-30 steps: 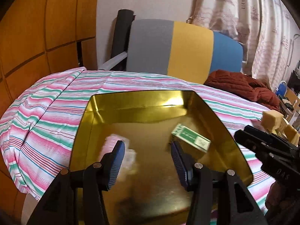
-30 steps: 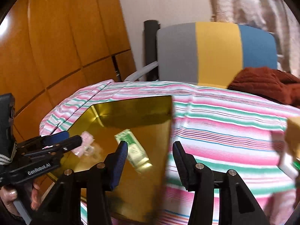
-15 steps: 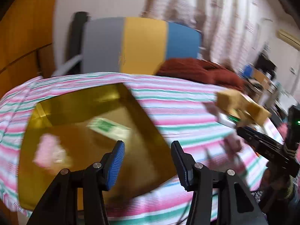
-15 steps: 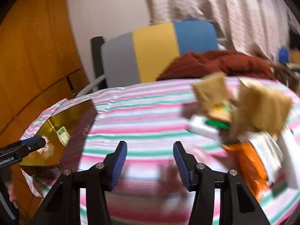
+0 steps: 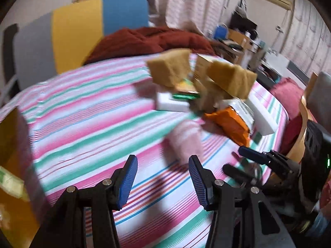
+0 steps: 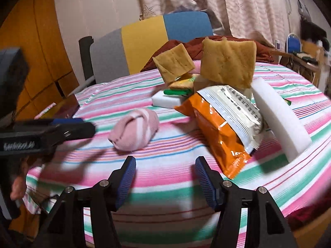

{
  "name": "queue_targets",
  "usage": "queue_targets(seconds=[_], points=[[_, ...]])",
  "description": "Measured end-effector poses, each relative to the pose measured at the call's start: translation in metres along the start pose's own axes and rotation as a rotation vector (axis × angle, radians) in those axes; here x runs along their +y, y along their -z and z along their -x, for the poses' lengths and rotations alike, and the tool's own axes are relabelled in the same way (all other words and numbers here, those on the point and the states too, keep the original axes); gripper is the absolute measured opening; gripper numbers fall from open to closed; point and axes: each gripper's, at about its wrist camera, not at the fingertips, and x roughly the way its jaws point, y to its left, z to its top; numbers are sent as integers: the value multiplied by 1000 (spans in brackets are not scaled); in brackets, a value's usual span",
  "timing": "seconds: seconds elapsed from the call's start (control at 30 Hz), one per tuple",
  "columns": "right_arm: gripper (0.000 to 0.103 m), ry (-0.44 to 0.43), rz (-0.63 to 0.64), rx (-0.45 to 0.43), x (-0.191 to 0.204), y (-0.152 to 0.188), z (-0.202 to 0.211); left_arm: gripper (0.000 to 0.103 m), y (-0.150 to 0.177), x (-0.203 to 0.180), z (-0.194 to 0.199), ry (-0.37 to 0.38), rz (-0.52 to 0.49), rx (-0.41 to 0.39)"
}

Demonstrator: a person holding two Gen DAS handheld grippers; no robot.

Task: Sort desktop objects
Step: 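Return to the pile and close the left gripper on the pink rolled sock, then grasp the orange-and-white snack bag with the right gripper while the left gripper holds the sock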

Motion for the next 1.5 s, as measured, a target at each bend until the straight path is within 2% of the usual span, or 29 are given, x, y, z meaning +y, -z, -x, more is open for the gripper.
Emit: queue_targets(seconds=[0.17, 0.3, 0.43, 0.57, 0.7, 0.8, 0.83, 1.07, 1.17, 1.27, 1.3, 1.33, 1.4, 1.5], points=[[66, -6, 26, -16, -1, 7, -2, 52, -9, -11, -26, 47, -2, 58], [69, -11, 41, -28, -2, 11, -2, 52, -10, -12, -41, 54, 2, 87], [69, -17, 40, -30, -2, 11, -1, 43, -5, -9, -45, 71, 12, 78], [71, -16, 6, -52, -7, 5, 4, 38, 3, -1, -34, 49, 19, 59], [73, 31, -5, -134, -17, -13, 21, 38, 17, 20, -15, -1, 56, 33], [82, 84, 8, -188, -21, -34, 24, 38, 31, 35, 1, -44, 72, 15], [85, 99, 9, -190, -23, -41, 20, 38, 35, 39, 5, -45, 83, 13], [85, 174, 6, -120, -37, -67, -13, 39, 50, 50, 11, -46, 114, -8], [87, 62, -24, -69, -35, -62, -13, 39, 46, 45, 7, -53, 111, -12], [87, -154, -70, -38, -26, -56, 1, 39, 47, 47, 7, -46, 120, -19], [87, -189, -80, -38, -23, -53, 7, 39, 47, 48, 7, -40, 127, -21], [87, -211, -84, -42, -20, -49, 13, 39, 47, 49, 7, -34, 134, -23], [87, -202, -79, -40, -17, -43, 20, 39, 47, 49, 7, -28, 141, -24], [87, -116, -59, -39, -18, -37, 19, 39, 48, 49, 8, -30, 143, -26]])
